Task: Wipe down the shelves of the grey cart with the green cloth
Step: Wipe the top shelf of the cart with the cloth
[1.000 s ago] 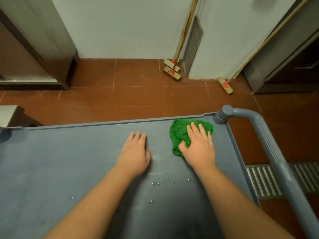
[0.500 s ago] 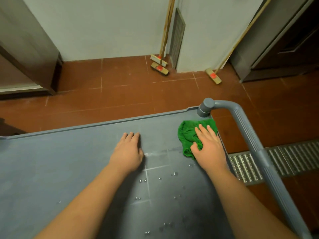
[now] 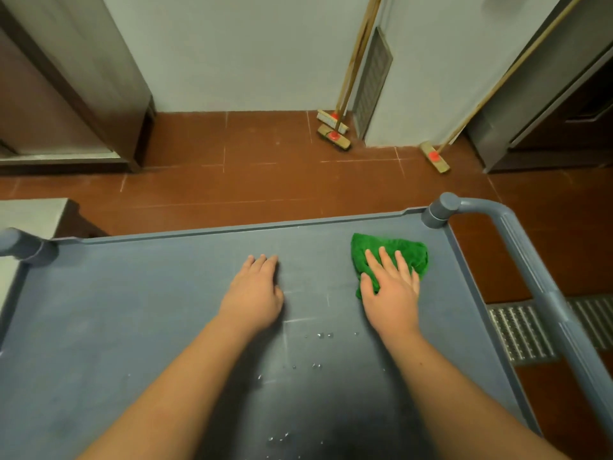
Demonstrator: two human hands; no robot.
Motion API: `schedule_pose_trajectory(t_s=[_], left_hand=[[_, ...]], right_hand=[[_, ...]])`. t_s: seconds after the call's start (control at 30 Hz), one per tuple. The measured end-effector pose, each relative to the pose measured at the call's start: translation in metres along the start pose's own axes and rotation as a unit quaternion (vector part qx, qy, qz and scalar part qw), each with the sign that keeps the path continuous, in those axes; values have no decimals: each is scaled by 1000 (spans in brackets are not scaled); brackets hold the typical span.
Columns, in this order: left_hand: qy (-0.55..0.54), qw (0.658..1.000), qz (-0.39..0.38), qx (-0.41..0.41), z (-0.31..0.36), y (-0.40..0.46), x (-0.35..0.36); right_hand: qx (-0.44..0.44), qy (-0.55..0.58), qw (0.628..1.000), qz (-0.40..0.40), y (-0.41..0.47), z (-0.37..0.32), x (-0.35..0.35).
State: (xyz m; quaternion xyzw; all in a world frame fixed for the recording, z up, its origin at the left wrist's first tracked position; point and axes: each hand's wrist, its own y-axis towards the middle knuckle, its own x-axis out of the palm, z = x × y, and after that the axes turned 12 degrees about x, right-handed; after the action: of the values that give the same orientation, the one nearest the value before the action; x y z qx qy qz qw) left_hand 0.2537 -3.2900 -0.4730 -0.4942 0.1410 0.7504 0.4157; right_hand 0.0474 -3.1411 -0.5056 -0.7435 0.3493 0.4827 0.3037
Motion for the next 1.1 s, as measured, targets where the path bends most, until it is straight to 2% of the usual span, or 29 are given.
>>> schedule_pose_trajectory(t_s=[0.43,0.77,0.9,1.1], left_hand=[[-46,991,61,-106,-169,-135,-95],[-98,975,116,-162,-272,-230,-146],[-105,974,125,-160,-286,-248,-149],[-115,975,113,-155,-291,-252,-138]], right_hand=[[-115,12,991,-72,-134,-225,99],[-257,-8,956,-140,-265,-401,178],[-273,-67,950,-134,-287,-427,192],[-275,-100,951,-100,-309,-406,181]])
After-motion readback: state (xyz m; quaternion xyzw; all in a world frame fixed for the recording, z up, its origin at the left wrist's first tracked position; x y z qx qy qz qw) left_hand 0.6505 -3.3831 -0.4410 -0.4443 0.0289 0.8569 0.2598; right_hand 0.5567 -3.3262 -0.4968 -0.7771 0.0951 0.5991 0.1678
